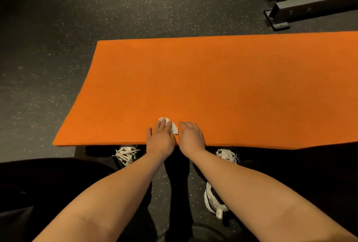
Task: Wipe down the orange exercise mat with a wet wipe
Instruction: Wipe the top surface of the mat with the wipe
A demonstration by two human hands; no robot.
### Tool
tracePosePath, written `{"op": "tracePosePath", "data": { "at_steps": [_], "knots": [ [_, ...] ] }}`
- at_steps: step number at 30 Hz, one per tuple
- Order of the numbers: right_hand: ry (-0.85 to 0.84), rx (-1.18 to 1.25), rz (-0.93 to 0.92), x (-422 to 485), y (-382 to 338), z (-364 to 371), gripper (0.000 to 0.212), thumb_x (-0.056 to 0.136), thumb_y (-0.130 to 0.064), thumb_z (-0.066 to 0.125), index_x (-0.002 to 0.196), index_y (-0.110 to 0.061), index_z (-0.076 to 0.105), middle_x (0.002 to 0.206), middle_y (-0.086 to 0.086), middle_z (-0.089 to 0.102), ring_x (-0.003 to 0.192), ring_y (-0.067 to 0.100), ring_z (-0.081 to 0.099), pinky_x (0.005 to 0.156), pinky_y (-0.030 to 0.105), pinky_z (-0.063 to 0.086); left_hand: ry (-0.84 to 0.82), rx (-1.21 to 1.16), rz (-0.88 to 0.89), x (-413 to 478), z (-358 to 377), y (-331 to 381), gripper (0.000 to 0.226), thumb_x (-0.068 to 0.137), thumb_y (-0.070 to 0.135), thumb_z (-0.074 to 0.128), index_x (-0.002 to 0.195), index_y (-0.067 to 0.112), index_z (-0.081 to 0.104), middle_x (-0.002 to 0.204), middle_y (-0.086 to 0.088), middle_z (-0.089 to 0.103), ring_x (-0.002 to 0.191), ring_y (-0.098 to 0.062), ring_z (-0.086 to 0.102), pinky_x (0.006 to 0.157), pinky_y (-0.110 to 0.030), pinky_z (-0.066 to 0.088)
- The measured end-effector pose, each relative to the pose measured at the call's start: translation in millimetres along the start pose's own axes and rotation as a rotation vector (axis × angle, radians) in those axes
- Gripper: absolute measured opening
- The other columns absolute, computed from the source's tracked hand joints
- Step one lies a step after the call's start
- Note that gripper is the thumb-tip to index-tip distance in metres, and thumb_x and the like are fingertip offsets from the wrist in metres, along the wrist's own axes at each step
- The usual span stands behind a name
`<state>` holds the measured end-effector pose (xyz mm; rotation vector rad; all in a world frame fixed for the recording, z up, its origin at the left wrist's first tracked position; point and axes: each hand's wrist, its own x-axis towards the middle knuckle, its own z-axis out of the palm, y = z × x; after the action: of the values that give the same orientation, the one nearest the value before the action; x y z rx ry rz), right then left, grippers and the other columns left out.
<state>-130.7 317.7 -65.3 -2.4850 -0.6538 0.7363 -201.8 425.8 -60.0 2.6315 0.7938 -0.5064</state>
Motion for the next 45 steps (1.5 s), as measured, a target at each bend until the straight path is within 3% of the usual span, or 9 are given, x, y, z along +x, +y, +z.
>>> {"op": "tracePosePath", "data": {
  "at_steps": [6,13,19,28,33,36,42,45],
  "knots": [
    [0.022,0.071,-0.003,-3,-5,6,0.044,0.105,-0.021,0.042,0.149,-0.020,0.045,0.152,0.000,0.046,0.144,0.021,0.033,0.119,0.036,0.025,0.025,-0.008,0.123,-12,5,-4,0.051,0.108,0.038,0.025,0.159,0.032,0.024,0.167,0.007,0.013,0.154,-0.010,0.004,0.123,-0.050,-0.004],
    [-0.003,-0.051,0.007,4,-7,22,0.047,0.105,-0.015,0.039,0.152,-0.020,0.043,0.159,0.000,0.035,0.149,0.021,0.022,0.123,0.037,0.017,0.087,0.015,-0.116,-12,-7,-45,0.050,0.106,0.032,0.031,0.156,0.029,0.030,0.167,0.002,0.016,0.155,-0.016,0.005,0.121,-0.055,-0.001],
    [-0.035,0.056,0.019,2,-16,23,0.043,0.107,-0.020,0.040,0.149,-0.016,0.048,0.155,0.002,0.044,0.146,0.021,0.029,0.120,0.037,0.024,-0.001,-0.087,0.092,-39,17,-21,0.051,0.108,0.040,0.023,0.159,0.031,0.024,0.168,0.007,0.012,0.155,-0.010,0.002,0.122,-0.051,-0.005],
    [-0.105,-0.083,-0.006,-7,-19,38,0.050,0.105,-0.011,0.039,0.155,-0.016,0.039,0.164,0.004,0.026,0.154,0.024,0.011,0.126,0.041,0.011,0.053,-0.034,-0.227,-28,10,-76,0.051,0.106,0.030,0.030,0.157,0.025,0.025,0.168,-0.001,0.014,0.155,-0.018,0.004,0.121,-0.056,0.005],
    [-0.117,0.026,-0.046,-3,-32,43,0.047,0.108,-0.015,0.037,0.154,-0.014,0.040,0.161,0.004,0.032,0.152,0.021,0.018,0.124,0.038,0.019,-0.021,-0.088,0.017,-35,27,-51,0.053,0.107,0.029,0.031,0.159,0.027,0.021,0.169,-0.001,0.008,0.155,-0.017,0.000,0.122,-0.050,0.000],
    [-0.123,0.051,-0.042,-1,-36,45,0.046,0.107,-0.015,0.038,0.153,-0.014,0.041,0.158,0.003,0.038,0.150,0.021,0.023,0.122,0.035,0.023,-0.020,-0.074,0.055,-32,28,-58,0.052,0.108,0.032,0.029,0.159,0.032,0.020,0.169,0.003,0.008,0.155,-0.014,0.000,0.121,-0.052,-0.003],
    [-0.072,-0.047,-0.102,1,-43,51,0.049,0.103,-0.010,0.043,0.151,-0.015,0.043,0.158,0.003,0.037,0.150,0.022,0.021,0.125,0.040,0.012,0.005,-0.090,-0.292,-19,11,-91,0.052,0.107,0.036,0.022,0.159,0.033,0.014,0.169,-0.004,-0.002,0.155,-0.021,-0.008,0.121,-0.058,-0.004],
    [-0.097,-0.068,-0.128,9,-50,52,0.049,0.104,-0.011,0.043,0.153,-0.015,0.040,0.162,0.003,0.031,0.153,0.021,0.014,0.126,0.039,0.004,-0.027,-0.125,-0.298,-17,10,-80,0.054,0.108,0.033,0.023,0.160,0.031,0.009,0.169,-0.005,-0.007,0.154,-0.023,-0.012,0.121,-0.057,-0.006]
  ]
}}
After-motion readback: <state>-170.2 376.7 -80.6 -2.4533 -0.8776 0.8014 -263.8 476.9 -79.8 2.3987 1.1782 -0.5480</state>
